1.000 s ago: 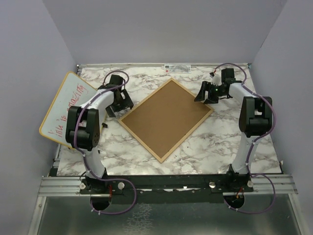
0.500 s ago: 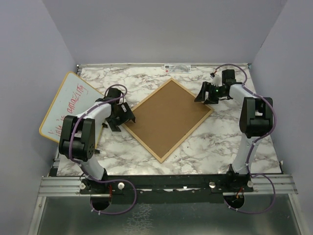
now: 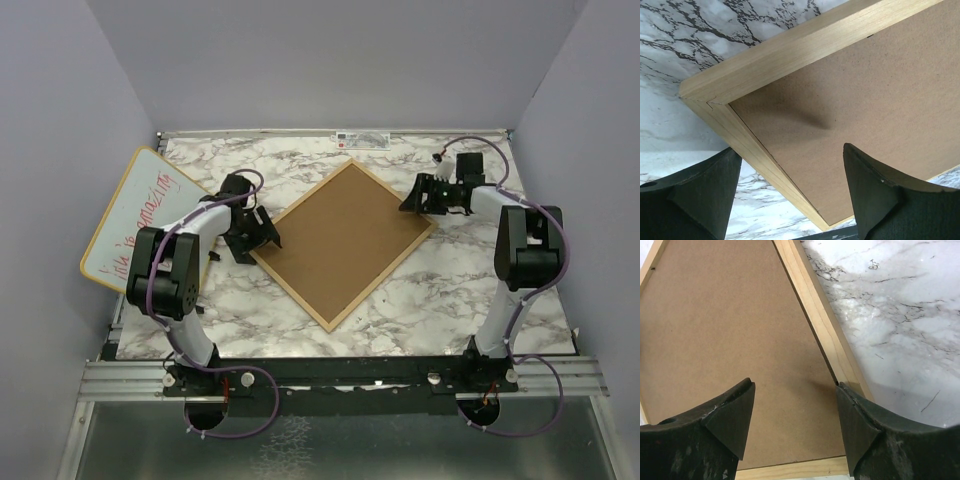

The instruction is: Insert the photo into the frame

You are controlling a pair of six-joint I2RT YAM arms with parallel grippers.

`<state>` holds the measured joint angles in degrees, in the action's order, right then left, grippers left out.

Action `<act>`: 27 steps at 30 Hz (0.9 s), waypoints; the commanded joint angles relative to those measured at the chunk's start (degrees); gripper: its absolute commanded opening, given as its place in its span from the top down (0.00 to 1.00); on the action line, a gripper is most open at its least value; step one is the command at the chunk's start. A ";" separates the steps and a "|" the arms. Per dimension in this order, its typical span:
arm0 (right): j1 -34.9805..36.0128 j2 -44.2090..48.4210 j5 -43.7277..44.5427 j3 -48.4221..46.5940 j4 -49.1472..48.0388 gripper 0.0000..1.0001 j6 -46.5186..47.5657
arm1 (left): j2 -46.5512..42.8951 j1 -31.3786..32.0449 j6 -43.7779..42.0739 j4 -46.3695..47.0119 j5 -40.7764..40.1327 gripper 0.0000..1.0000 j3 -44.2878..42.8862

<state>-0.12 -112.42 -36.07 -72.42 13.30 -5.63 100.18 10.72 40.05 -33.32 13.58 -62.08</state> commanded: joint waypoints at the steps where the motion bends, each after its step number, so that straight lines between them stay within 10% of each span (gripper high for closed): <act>1: 4.28 -2.38 -2.84 7.38 7.61 0.33 -6.16 | 4.85 2.55 1.53 11.37 8.01 0.20 -1.22; 13: 5.99 1.11 11.03 13.45 1.69 0.68 -9.53 | 5.92 2.55 1.34 11.27 5.73 0.20 -1.30; 23: 8.97 8.11 20.60 20.32 -6.51 0.78 -10.51 | 5.96 2.50 1.78 11.09 4.24 0.20 -1.24; 27: 8.89 14.73 26.00 18.67 -5.76 0.67 -16.74 | 4.91 2.39 0.70 10.10 0.45 0.19 -2.31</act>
<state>5.34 -101.12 -9.47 -54.98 -2.76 -14.35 101.82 10.74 40.14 -34.70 13.28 -64.12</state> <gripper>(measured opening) 0.262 0.811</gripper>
